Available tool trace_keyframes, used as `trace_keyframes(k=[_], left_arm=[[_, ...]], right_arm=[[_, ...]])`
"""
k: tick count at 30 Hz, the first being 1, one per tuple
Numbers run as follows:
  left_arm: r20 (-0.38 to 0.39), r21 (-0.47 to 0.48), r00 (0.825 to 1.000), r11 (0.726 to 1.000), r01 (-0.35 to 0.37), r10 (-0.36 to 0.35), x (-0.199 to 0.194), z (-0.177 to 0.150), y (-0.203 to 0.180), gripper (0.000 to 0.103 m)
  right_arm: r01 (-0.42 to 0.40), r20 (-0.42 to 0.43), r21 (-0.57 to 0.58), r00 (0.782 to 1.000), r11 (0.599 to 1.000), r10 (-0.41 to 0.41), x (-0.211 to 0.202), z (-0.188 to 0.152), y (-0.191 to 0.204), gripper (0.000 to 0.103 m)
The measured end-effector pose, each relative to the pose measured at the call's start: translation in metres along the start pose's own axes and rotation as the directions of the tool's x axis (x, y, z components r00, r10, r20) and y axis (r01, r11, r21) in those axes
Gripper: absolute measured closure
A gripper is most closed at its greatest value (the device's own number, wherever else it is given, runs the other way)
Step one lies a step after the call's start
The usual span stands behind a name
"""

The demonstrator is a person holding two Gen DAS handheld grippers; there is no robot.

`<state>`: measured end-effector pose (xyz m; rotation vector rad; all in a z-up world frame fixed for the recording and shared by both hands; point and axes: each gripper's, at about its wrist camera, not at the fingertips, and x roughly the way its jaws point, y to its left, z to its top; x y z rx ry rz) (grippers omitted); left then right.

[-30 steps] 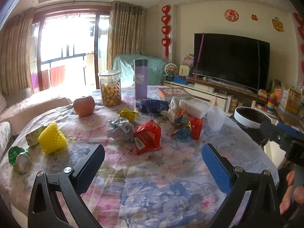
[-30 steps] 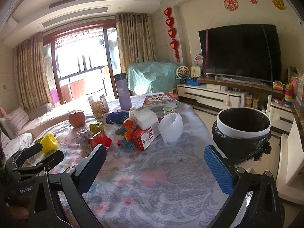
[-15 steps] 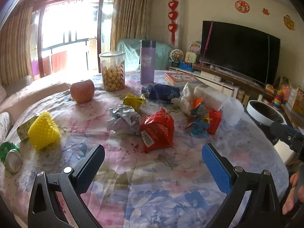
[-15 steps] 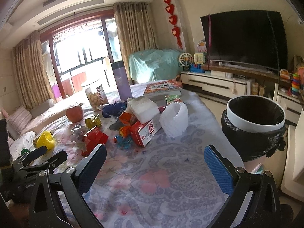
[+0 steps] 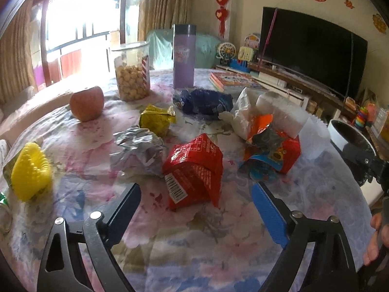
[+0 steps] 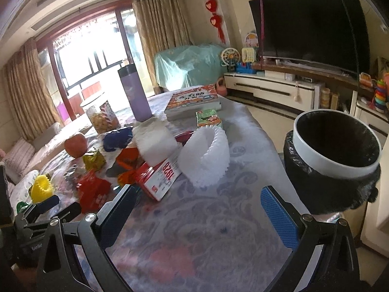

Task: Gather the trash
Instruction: 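Grasp the red snack bag with the left gripper while the right grasps the white plastic cup, then carry both items over the trash bin and open both grippers to drop them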

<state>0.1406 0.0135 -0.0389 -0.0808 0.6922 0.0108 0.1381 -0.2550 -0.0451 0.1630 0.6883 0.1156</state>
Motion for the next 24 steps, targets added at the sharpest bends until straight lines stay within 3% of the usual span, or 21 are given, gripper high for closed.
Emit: trace_keyframes(k=[3, 11, 15, 16, 24], left_arm=[[-0.027, -0.012, 1.000, 1.000, -0.004, 0.004, 0.013, 0.006, -0.001, 0.014], [-0.129, -0.070, 0.991, 0.997, 0.016, -0.025, 0.042, 0.013, 0.007, 0.053], [-0.127, -0.091, 0.991, 0.995, 0.038, -0.049, 0.044, 0.014, 0.012, 0.062], [-0.122, -0.090, 0.991, 0.995, 0.045, -0.056, 0.044, 0.015, 0.012, 0.072], [-0.080, -0.046, 0.992, 0.994, 0.096, -0.099, 0.016, 0.006, -0.005, 0.076]], right_arm=[[-0.006, -0.029, 0.006, 1.000, 1.000, 0.006, 0.016, 0.006, -0.004, 0.006], [-0.039, -0.137, 0.034, 0.990, 0.999, 0.043, 0.061, 0.016, -0.016, 0.025], [-0.064, -0.163, 0.057, 0.984, 0.996, 0.073, 0.071, 0.015, -0.024, 0.065], [-0.064, -0.160, 0.059, 0.984, 0.996, 0.073, 0.069, 0.015, -0.025, 0.071], [-0.096, -0.121, 0.087, 0.987, 0.992, 0.107, 0.040, 0.007, -0.033, 0.077]])
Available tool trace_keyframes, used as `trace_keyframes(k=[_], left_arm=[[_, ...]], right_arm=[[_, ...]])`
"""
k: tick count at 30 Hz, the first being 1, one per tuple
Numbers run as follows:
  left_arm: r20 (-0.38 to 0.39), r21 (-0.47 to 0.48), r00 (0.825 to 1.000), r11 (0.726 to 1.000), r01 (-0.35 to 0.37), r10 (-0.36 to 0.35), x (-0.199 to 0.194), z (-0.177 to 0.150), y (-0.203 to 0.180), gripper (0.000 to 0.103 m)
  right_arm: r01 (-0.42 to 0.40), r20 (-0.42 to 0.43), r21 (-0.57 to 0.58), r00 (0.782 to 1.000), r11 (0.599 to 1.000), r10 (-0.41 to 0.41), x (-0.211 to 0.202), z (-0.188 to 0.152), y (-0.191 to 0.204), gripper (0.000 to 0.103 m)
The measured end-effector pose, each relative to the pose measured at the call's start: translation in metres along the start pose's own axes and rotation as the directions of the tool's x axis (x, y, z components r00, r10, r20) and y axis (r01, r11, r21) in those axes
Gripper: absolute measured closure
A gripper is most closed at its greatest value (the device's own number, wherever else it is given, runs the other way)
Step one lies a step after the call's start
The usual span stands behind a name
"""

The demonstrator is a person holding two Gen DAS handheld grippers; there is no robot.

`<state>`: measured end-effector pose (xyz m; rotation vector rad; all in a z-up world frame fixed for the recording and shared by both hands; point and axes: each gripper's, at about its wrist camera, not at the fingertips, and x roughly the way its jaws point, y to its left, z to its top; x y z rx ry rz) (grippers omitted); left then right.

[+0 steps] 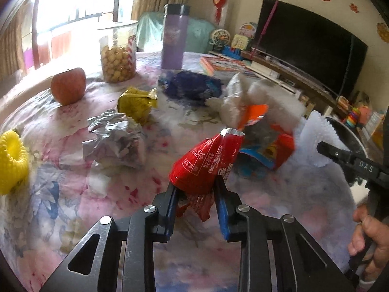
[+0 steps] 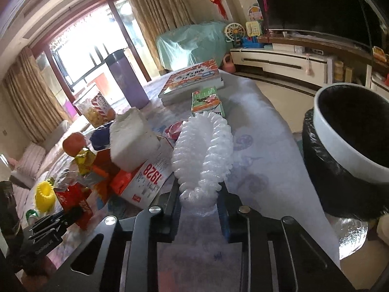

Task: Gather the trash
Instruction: 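Carry both items over the trash bin and open both grippers to drop them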

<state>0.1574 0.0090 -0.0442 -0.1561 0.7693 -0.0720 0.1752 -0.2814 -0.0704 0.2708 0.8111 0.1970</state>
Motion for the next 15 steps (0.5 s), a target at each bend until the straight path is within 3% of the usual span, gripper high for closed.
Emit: trace_keyframes(k=[9, 15], left_arm=[[0.013, 0.059, 0.995, 0.993, 0.100, -0.101, -0.026, -0.005, -0.032, 0.076], [-0.015, 0.109, 0.988, 0.981, 0.157, -0.157, -0.023, -0.005, -0.059, 0.076]], right_arm=[[0.004, 0.041, 0.019, 0.999, 1.000, -0.005, -0.039, -0.010, -0.009, 0.077], [0.023, 0.059, 0.047, 0.998, 0.999, -0.026, -0.060, -0.014, -0.025, 0.077]])
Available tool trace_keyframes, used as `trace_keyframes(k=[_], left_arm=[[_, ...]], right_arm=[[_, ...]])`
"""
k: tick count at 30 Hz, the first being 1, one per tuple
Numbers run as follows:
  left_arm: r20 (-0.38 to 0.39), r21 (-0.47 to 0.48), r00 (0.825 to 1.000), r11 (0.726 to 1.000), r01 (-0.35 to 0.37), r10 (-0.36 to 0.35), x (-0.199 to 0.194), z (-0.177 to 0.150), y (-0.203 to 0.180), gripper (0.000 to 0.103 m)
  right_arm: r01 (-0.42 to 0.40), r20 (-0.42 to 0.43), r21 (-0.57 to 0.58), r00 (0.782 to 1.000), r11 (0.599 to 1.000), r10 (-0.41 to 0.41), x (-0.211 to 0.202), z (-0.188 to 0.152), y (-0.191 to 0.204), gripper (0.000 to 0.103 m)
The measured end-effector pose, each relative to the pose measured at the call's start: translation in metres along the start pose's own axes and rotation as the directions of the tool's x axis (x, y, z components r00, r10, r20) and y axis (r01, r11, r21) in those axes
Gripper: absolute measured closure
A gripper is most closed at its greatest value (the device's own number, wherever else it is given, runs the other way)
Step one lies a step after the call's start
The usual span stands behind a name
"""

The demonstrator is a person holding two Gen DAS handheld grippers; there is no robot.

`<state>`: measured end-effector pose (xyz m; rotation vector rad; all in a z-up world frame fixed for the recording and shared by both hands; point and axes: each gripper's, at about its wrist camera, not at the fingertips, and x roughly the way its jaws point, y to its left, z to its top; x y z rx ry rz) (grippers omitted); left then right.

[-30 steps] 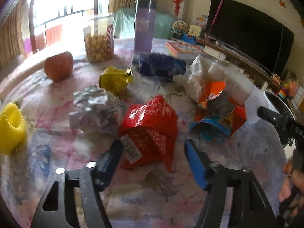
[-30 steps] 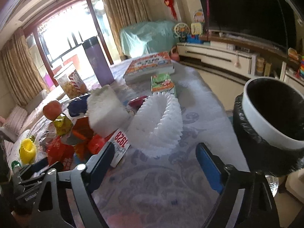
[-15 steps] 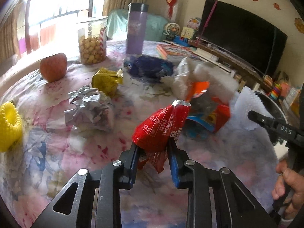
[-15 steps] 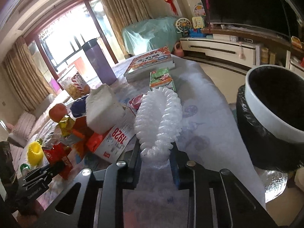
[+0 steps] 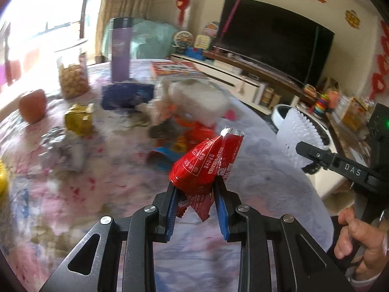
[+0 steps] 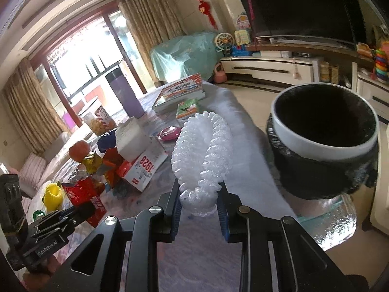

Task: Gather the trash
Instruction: 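Carry both items over the trash bin and open both grippers to drop them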

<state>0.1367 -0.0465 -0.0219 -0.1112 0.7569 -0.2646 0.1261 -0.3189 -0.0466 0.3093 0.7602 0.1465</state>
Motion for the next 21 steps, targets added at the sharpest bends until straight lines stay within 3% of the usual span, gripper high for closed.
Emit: trace_keyframes(k=[21], left_arm=[[-0.075, 0.120, 0.992, 0.987, 0.110, -0.102, 0.082, 0.050, -0.061, 0.076]], right_arm=[[0.103, 0.056, 0.083, 0.993, 0.991, -0.108, -0.039, 0.013, -0.059, 0.077]])
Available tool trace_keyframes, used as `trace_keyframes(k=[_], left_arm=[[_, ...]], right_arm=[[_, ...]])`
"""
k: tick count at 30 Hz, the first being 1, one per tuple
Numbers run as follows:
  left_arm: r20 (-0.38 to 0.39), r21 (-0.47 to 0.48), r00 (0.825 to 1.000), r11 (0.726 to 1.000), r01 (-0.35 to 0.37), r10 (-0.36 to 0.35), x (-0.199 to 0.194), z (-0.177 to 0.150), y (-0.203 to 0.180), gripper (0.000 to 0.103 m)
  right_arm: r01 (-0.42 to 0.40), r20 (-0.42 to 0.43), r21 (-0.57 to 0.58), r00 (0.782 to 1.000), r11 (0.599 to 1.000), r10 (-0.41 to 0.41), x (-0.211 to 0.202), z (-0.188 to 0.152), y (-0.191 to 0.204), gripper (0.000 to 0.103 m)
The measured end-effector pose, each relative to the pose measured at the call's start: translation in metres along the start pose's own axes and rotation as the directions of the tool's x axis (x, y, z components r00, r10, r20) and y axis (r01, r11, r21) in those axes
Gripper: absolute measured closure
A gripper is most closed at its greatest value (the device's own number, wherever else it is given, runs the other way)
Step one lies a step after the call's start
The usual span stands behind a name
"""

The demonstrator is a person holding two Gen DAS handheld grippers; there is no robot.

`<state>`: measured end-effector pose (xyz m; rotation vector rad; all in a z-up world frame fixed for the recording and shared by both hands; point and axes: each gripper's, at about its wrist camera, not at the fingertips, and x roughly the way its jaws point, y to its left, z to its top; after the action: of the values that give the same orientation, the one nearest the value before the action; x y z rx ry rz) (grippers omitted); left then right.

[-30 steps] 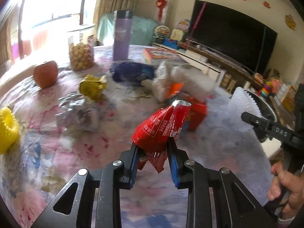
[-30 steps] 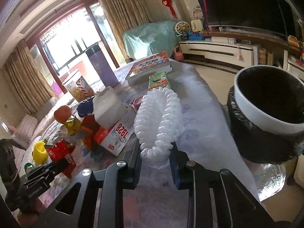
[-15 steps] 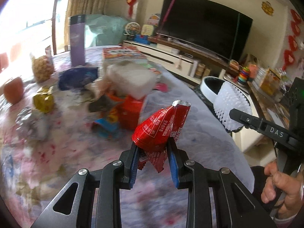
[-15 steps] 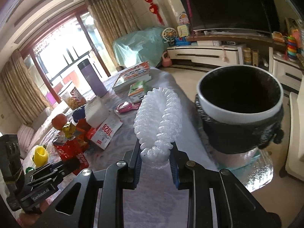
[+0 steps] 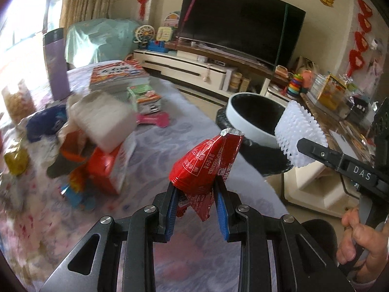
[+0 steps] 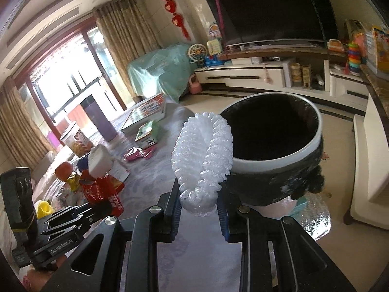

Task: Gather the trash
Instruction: 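Carry both items over the trash bin and open both grippers to drop them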

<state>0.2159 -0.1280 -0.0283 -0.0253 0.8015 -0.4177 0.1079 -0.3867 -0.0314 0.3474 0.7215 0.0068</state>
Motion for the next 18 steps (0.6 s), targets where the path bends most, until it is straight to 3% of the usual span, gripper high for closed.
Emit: trace_keyframes(k=[18], left_arm=[[-0.003, 0.106, 0.998, 0.993, 0.058, -0.058, 0.063, 0.059, -0.049, 0.075]], right_arm=[[0.043, 0.006, 0.046, 0.999, 0.998, -0.043, 0.007, 0.038, -0.051, 0.077]])
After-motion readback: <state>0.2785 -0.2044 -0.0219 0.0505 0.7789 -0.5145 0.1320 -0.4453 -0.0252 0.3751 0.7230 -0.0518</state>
